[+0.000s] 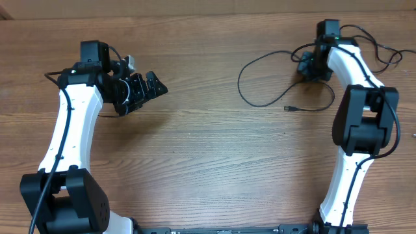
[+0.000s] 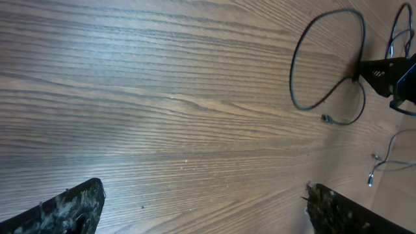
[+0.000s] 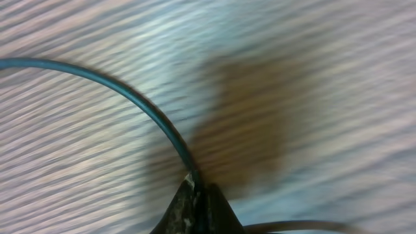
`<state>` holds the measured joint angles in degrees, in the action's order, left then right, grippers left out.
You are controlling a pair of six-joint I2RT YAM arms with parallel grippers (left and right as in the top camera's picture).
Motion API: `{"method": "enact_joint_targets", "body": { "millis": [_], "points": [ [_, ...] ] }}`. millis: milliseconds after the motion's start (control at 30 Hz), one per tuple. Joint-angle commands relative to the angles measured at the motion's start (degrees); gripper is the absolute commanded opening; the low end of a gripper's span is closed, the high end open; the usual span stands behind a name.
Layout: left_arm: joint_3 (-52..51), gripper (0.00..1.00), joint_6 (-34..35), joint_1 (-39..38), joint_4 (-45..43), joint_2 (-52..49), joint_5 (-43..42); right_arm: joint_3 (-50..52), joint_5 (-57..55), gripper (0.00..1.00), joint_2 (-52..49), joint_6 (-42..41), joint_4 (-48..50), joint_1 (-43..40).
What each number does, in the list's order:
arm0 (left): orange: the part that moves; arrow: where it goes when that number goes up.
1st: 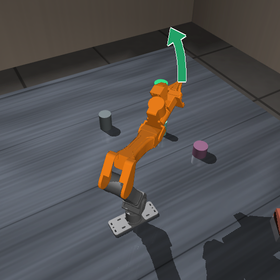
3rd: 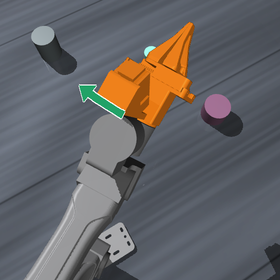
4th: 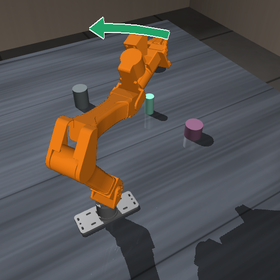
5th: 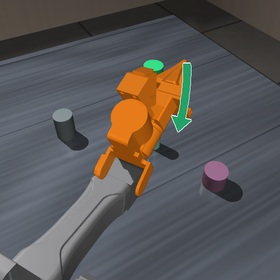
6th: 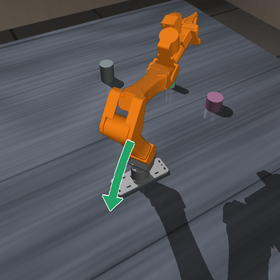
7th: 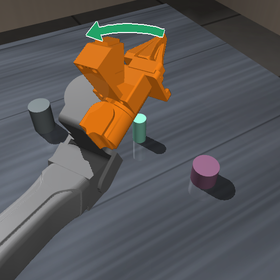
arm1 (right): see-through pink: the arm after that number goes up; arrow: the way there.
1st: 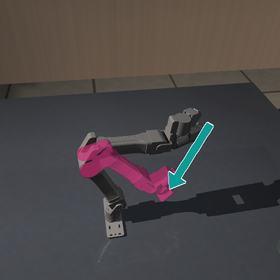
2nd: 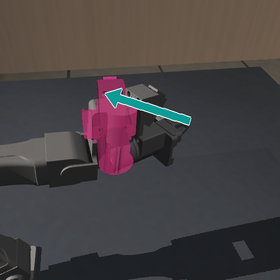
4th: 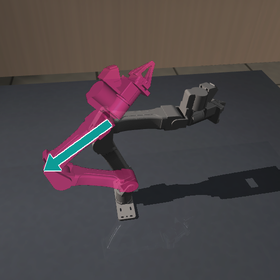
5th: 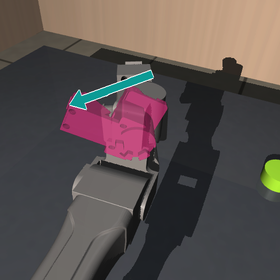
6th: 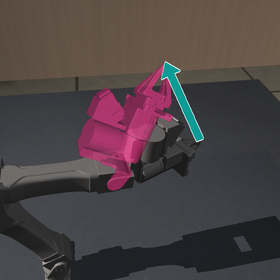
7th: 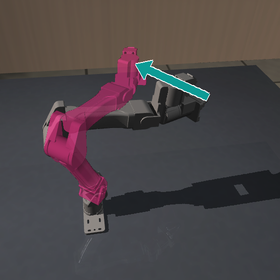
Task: Untangle cables
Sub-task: 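Pull the grasped cable to the upper right with the right gripper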
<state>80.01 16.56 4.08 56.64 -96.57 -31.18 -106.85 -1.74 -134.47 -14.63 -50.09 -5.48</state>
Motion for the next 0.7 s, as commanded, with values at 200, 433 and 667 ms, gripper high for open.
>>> {"method": "enact_joint_targets", "body": {
  "millis": [200, 433, 667],
  "points": [
    [0.5, 0.99, 2.38, -3.39, -1.4, 0.63, 1.77, -12.35, -2.71, 0.04, -0.5, 2.93, -13.09, -4.48],
    [0.5, 1.0, 2.93, -5.11, -2.01, 0.63, 1.81, -28.89, -3.56, 0.04, 2.69, -1.46, -25.51, -6.75],
    [0.5, 0.99, 2.93, -5.33, -2.05, 0.63, 4.5, -40.57, -7.98, 0.04, 9.55, -1.46, -25.9, -10.73]
  ]
}}
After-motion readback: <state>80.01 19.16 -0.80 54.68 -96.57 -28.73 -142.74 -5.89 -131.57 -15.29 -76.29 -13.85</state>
